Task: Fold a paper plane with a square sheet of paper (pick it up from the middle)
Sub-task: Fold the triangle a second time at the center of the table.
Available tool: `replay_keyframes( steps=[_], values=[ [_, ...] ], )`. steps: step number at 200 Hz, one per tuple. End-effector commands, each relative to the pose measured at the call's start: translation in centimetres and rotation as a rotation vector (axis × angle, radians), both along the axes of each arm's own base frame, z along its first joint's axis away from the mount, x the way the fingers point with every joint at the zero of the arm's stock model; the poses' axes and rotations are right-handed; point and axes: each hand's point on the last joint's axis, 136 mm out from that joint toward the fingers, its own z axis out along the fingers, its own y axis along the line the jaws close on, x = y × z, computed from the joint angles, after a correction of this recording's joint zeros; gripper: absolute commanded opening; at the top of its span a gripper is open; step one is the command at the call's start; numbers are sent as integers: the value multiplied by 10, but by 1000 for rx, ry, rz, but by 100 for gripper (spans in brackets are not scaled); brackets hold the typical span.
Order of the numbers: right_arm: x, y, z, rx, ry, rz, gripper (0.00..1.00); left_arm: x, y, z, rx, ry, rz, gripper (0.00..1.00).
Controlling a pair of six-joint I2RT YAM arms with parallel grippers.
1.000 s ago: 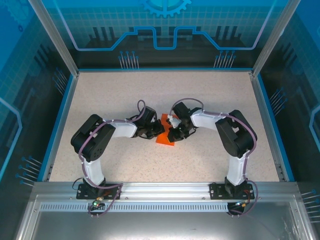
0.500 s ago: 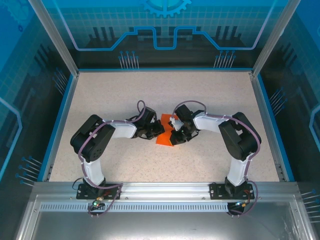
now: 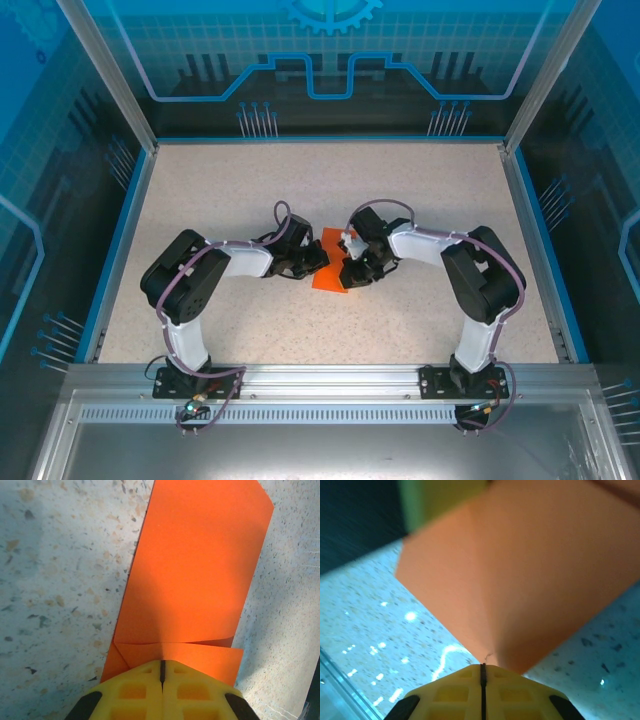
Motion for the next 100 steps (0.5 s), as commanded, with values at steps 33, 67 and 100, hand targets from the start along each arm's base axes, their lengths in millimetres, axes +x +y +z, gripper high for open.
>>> replay_keyframes(
  steps=[33, 67, 100],
  values=[
    [30, 19, 6, 38, -23, -32, 8, -30, 28, -38, 132, 133, 21, 0],
    [27, 15, -11, 2, 5, -24, 8, -30, 29, -38, 136, 134, 26, 0],
    [10, 3, -20, -31, 45, -3, 8, -30, 31, -41, 148, 145, 39, 0]
  ],
)
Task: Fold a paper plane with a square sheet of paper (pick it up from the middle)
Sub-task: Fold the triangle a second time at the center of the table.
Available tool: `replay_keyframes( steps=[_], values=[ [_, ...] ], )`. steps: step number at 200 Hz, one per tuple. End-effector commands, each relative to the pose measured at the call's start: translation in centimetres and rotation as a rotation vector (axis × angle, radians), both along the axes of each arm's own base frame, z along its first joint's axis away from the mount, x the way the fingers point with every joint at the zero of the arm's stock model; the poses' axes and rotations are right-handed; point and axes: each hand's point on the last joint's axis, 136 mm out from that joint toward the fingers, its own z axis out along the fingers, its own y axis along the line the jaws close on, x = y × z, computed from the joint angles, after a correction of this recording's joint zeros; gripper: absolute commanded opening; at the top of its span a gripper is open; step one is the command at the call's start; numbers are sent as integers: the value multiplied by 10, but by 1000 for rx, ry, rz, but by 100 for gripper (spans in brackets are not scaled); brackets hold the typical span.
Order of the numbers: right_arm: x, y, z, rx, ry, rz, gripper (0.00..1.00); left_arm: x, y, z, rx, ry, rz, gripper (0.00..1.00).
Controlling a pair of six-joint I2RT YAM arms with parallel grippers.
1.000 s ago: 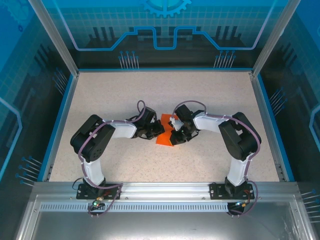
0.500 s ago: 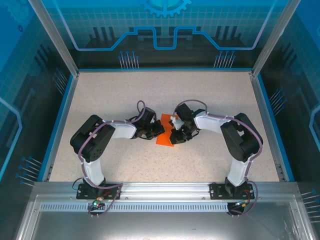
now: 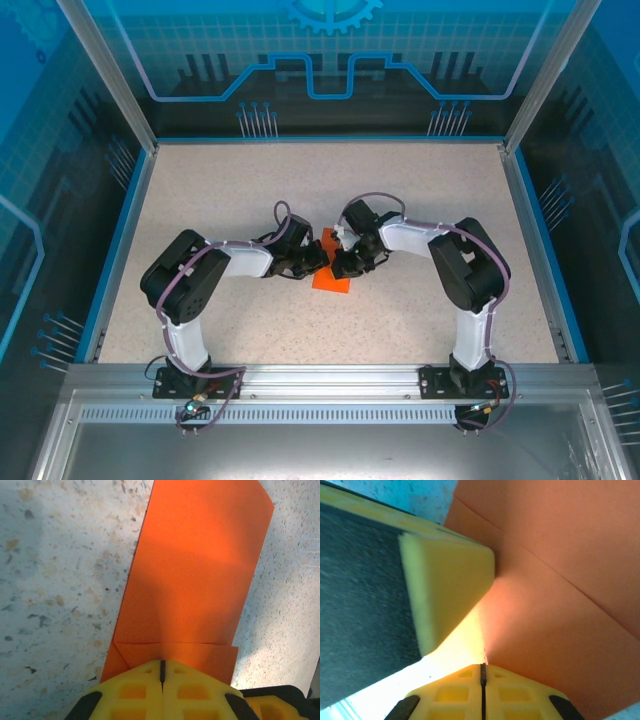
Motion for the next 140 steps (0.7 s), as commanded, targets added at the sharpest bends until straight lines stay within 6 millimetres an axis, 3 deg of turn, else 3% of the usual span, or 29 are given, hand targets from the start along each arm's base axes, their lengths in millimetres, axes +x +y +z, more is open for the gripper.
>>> replay_keyframes(
  steps=[1, 50, 76, 100, 140],
  values=[
    [-16, -13, -10, -41, 50, 15, 8, -30, 32, -41, 148, 145, 39, 0],
    [-54, -47, -17, -117, 122, -5, 8, -32, 37, -45, 171, 158, 58, 0],
    [-64, -60, -12, -126, 126, -21, 8, -32, 36, -45, 170, 156, 55, 0],
    [-56, -55, 5, -86, 75, -29, 8, -31, 36, -43, 166, 150, 52, 0],
    [-31, -30, 30, 20, -18, -44, 8, -29, 29, -38, 142, 138, 31, 0]
  ],
)
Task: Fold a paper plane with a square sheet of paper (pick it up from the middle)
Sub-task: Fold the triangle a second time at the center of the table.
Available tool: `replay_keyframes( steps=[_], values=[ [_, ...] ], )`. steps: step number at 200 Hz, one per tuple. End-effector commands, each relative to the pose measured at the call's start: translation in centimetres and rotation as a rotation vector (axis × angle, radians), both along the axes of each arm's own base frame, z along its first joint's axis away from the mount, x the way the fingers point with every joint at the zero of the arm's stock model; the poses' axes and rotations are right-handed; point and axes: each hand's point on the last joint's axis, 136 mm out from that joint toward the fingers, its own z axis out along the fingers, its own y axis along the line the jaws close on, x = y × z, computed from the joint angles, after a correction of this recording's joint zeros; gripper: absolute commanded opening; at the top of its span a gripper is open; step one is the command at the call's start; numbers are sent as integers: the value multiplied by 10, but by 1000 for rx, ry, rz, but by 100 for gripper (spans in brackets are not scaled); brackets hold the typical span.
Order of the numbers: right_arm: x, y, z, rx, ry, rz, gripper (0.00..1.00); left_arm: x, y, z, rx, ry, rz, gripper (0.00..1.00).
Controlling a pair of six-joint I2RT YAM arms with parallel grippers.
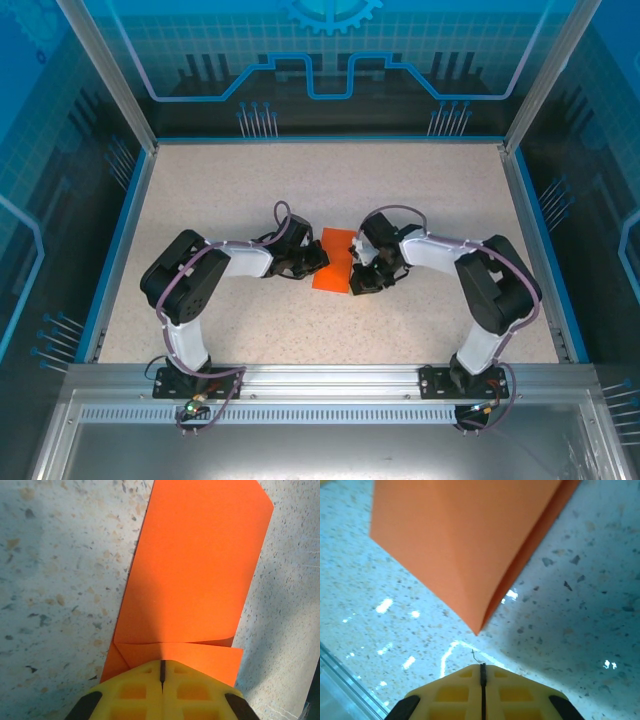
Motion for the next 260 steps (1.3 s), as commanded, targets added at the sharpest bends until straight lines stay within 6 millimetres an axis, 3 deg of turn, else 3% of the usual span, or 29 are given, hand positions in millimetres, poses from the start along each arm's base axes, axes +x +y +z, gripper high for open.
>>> replay_keyframes(
  steps=[1, 50, 91, 133, 147, 218, 260],
  values=[
    [16, 14, 18, 59, -50, -16, 8, -29, 29, -38, 141, 137, 31, 0],
    [32, 24, -2, 13, -51, -27, 7, -24, 23, -30, 123, 117, 12, 0],
    [29, 18, -18, -39, -28, -25, 7, -20, 15, -20, 96, 93, -12, 0],
    [20, 6, -33, -101, 0, -29, 7, -16, -20, 33, -69, -10, -129, 0],
    [20, 4, -35, -114, 3, -31, 7, -21, -29, 41, -72, -24, -157, 0],
    [18, -1, -41, -155, 21, -31, 7, -44, -34, 3, -26, 56, -147, 0],
    [13, -6, -48, -202, 32, -16, 7, -43, -27, -16, 38, 74, -137, 0]
  ],
)
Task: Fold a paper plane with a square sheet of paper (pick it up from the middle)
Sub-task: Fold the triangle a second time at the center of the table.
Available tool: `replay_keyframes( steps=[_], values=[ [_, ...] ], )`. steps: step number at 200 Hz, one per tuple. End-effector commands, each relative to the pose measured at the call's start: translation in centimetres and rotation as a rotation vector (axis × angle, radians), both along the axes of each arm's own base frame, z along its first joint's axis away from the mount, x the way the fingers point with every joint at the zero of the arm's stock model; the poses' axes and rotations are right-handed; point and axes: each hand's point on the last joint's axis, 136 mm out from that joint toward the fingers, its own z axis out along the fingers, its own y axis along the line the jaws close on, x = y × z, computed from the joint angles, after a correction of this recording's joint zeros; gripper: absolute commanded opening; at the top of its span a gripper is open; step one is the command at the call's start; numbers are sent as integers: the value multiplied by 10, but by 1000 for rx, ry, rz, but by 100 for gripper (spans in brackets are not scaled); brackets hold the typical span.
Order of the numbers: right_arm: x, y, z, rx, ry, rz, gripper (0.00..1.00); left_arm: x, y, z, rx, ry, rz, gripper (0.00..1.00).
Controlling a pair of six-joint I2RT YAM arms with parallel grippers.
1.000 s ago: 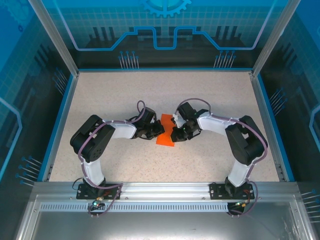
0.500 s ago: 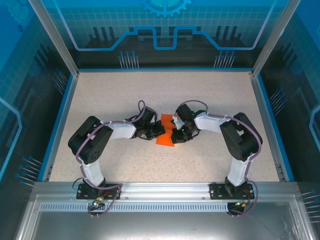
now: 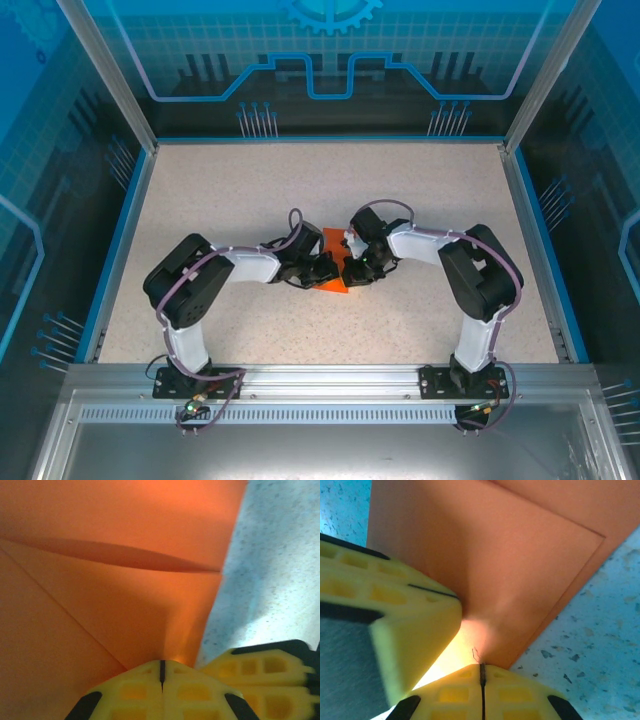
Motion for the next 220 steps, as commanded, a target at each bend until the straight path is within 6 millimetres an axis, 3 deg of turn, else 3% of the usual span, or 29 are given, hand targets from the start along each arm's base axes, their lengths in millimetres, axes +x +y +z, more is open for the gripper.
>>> replay_keyframes(
  steps=[1, 47, 89, 148, 180, 220],
  values=[
    [-14, -21, -29, -152, 55, 3, 7, -5, 7, -17, 55, 25, 11, 0],
    [-22, -39, -44, -258, 90, 3, 7, 11, 34, -18, 147, -13, 96, 0],
    [-36, -59, -57, -344, 125, 8, 6, 44, 57, -8, 198, -60, 137, 0],
    [-33, -53, -52, -305, 116, -5, 6, 69, 86, -7, 220, -84, 156, 0],
    [-17, -19, -23, -135, 71, -1, 9, 78, 79, 29, 166, -152, 143, 7],
    [25, 24, 49, 99, -88, -31, 22, 67, 74, 61, 85, -173, 177, 34]
  ],
)
